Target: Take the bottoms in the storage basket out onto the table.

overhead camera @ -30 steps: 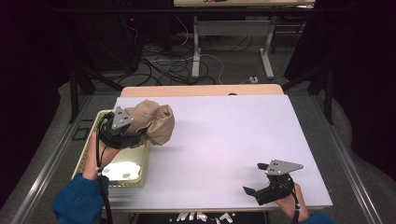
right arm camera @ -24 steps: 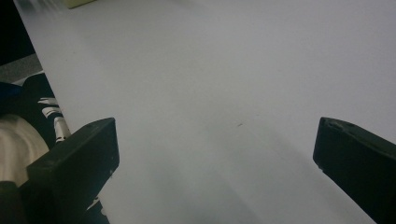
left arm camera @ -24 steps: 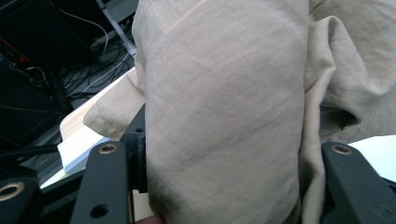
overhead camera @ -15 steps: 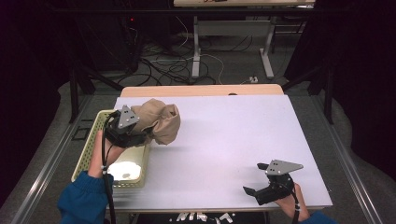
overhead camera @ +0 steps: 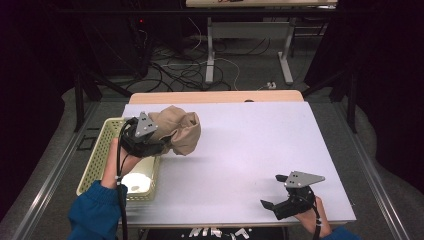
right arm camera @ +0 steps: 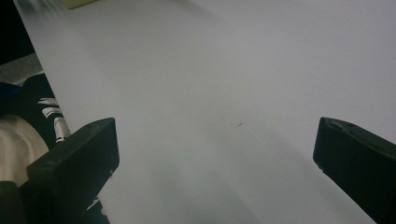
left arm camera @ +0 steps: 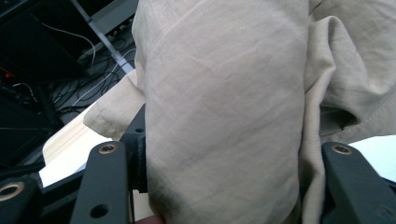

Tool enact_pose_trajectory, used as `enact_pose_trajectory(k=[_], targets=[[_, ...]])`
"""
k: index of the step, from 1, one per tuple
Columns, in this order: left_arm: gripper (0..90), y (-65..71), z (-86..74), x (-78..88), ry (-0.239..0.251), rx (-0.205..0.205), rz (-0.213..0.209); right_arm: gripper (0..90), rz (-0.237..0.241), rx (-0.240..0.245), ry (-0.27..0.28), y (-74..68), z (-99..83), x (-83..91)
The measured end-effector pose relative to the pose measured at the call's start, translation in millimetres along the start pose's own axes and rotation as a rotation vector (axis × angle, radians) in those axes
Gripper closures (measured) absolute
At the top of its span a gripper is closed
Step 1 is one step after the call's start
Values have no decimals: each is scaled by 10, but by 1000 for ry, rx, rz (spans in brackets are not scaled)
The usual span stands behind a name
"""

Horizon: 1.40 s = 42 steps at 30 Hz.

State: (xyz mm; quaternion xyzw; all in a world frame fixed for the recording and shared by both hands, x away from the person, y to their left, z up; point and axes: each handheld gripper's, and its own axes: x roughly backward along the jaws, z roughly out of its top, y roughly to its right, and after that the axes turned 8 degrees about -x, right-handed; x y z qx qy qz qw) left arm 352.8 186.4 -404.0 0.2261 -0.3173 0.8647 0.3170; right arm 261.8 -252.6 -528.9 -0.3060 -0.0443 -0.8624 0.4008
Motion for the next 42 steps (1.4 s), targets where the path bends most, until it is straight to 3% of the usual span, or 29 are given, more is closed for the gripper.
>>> enact_pose_trajectory(k=[33,42], targets=[[437,182,174,-227,7,-35,-66,1,2,3,0,1,0,0],[436,216,206,-278,-1,-61,-78,1,0,3,-1,3,-1,0]])
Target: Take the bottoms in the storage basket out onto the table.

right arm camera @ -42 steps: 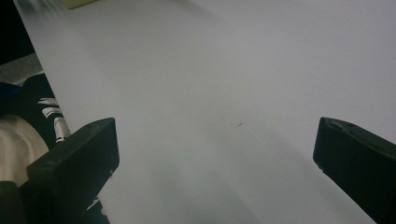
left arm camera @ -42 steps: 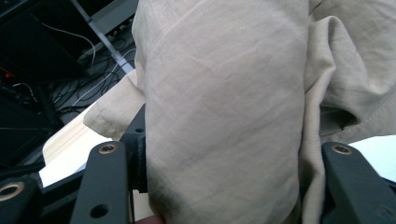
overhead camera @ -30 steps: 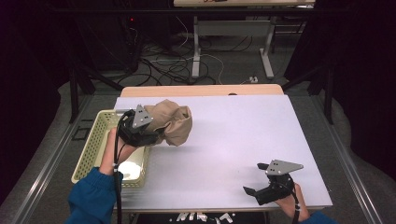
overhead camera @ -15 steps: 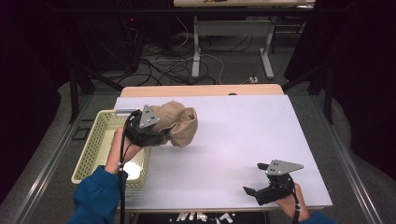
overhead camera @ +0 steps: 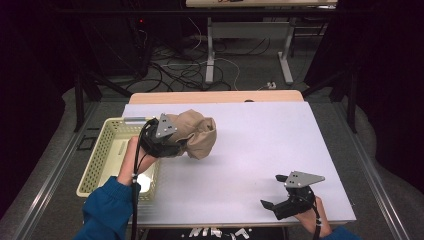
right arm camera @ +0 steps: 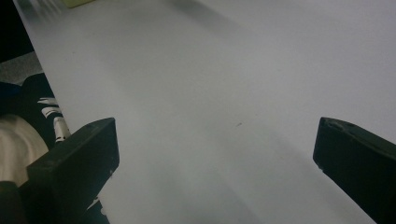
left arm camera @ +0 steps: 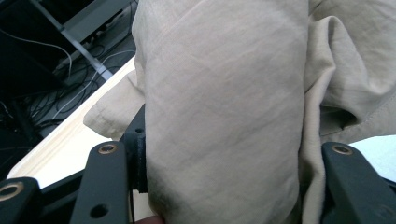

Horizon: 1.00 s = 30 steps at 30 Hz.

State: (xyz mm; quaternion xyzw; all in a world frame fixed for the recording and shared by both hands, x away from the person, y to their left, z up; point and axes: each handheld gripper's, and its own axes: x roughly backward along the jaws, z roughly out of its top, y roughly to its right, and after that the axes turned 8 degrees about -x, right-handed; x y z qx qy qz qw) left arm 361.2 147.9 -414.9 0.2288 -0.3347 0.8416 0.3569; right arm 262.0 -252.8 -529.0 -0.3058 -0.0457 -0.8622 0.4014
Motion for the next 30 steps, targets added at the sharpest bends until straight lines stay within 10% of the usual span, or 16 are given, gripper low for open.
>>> enact_pose_trajectory(k=[30], targets=[[436,150,58,-237,-13,-14,-51,1,3,-5,10,-1,-6,-11]])
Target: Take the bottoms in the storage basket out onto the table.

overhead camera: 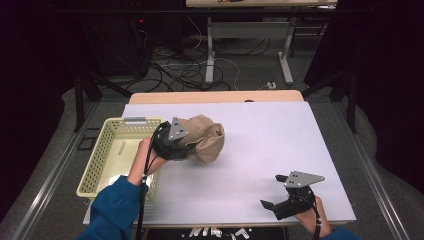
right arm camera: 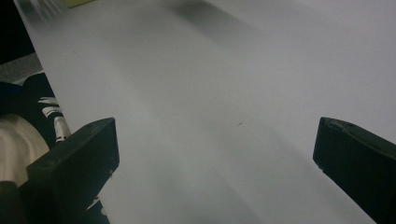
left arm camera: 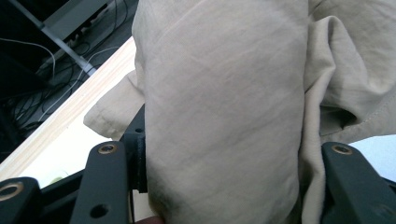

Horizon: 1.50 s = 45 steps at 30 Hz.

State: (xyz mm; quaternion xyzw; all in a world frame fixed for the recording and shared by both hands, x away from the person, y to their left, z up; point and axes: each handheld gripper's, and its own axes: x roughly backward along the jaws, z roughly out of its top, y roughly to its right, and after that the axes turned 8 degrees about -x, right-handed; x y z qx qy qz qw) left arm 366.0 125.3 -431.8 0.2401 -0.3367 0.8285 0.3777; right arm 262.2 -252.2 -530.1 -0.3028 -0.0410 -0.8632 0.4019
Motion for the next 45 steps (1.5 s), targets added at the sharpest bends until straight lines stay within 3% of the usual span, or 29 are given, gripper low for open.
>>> enact_pose_trajectory(k=[1,5,6,14,20,25,27,29,36,45], targets=[[436,11,-3,-15,10,2,13,1,1,3,4,3,0,-2],[436,12,1,-26,-9,-10,-6,1,-2,-4,3,-3,-2,2],[436,24,-3,-41,1,-11,11,1,-3,0,5,1,-1,2],[436,33,6,-48,-8,-19,-6,1,-2,4,-7,2,5,9],[436,54,8,-71,5,-2,-1,1,1,3,4,3,1,4],[437,72,25,-80,-7,-11,-8,1,2,2,0,1,2,4],[436,87,25,-101,12,-6,-8,1,1,2,3,0,1,4],[436,87,33,-100,-6,-15,-14,1,-2,4,-8,0,4,9],[436,109,33,-145,7,-11,-9,1,0,3,-5,1,3,8],[436,142,33,-209,-11,-8,-23,1,-1,-2,-1,0,-1,-1]])
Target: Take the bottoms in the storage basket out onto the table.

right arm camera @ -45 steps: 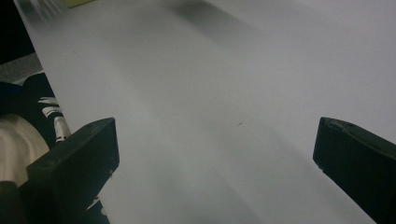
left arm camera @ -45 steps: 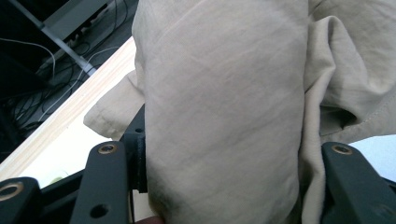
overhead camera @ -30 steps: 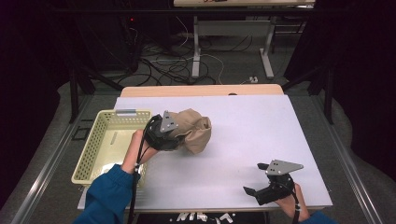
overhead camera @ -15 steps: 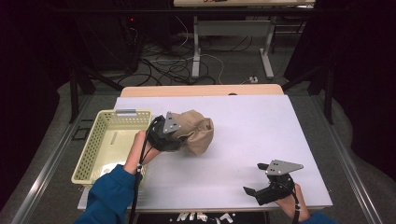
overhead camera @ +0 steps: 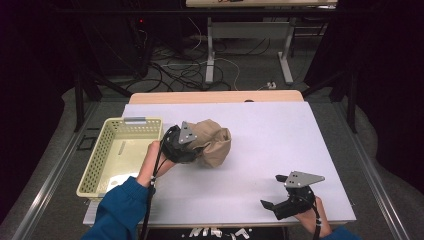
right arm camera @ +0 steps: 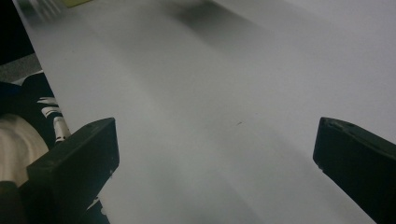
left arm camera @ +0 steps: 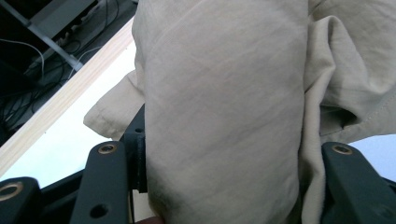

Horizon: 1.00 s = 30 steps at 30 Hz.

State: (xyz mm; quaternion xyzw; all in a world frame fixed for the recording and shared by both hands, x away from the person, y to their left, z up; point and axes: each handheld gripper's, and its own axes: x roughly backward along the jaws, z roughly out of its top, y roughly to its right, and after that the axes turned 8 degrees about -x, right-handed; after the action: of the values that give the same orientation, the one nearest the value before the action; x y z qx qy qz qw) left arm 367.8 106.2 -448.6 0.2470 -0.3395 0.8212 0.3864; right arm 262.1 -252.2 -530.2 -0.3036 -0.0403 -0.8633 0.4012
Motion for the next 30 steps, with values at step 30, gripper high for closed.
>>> enact_pose_trajectory(k=[30], targets=[[436,88,-26,-204,-35,-12,-17,1,-5,4,-16,2,6,0]])
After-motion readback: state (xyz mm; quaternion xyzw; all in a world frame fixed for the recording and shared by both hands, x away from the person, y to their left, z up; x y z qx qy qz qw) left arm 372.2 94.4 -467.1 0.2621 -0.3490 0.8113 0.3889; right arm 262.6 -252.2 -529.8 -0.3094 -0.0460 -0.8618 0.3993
